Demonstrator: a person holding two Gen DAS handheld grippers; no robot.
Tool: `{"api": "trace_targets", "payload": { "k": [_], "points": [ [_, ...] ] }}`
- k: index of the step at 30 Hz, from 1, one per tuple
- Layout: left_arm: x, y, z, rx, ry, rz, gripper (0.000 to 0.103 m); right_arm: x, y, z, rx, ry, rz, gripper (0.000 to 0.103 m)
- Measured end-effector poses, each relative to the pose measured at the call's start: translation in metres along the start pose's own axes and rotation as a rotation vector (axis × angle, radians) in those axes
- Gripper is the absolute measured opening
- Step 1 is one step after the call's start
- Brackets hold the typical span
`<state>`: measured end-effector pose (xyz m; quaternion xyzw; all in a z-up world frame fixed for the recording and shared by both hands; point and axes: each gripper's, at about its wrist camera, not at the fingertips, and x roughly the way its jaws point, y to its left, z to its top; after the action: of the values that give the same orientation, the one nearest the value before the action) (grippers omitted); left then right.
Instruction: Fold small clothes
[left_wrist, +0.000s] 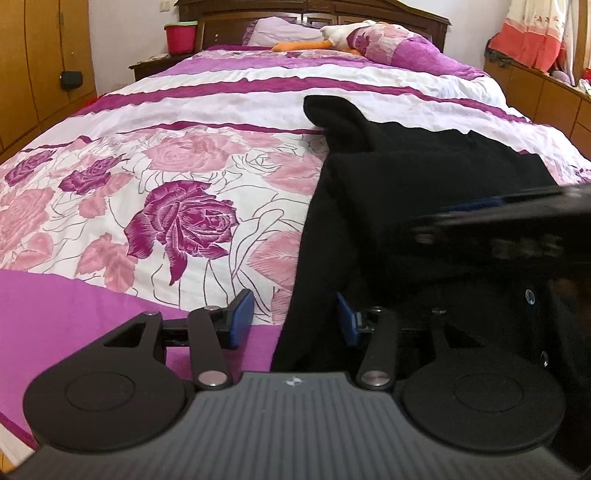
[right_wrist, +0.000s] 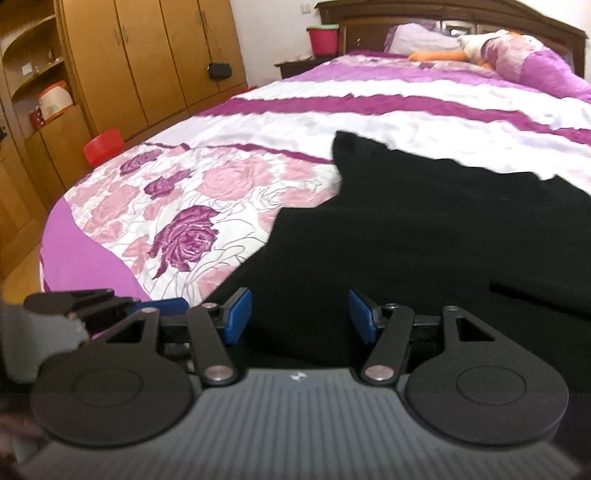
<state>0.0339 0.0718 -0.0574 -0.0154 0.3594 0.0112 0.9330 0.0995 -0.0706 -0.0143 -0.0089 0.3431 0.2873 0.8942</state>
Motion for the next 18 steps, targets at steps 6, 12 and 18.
{"api": "trace_targets", "payload": {
  "k": [6, 12, 18],
  "points": [
    [0.002, 0.006, -0.002, -0.012, -0.005, -0.028, 0.056, 0.032, 0.011, 0.003, -0.008, 0.053, -0.039, 0.062],
    [0.004, 0.006, 0.0, -0.026, 0.003, -0.03, 0.057, 0.031, 0.014, -0.002, -0.048, 0.031, -0.073, 0.011],
    [0.004, 0.002, 0.001, -0.021, 0.013, -0.006, 0.057, -0.015, -0.016, 0.009, 0.043, -0.091, -0.046, 0.009]
  ]
}}
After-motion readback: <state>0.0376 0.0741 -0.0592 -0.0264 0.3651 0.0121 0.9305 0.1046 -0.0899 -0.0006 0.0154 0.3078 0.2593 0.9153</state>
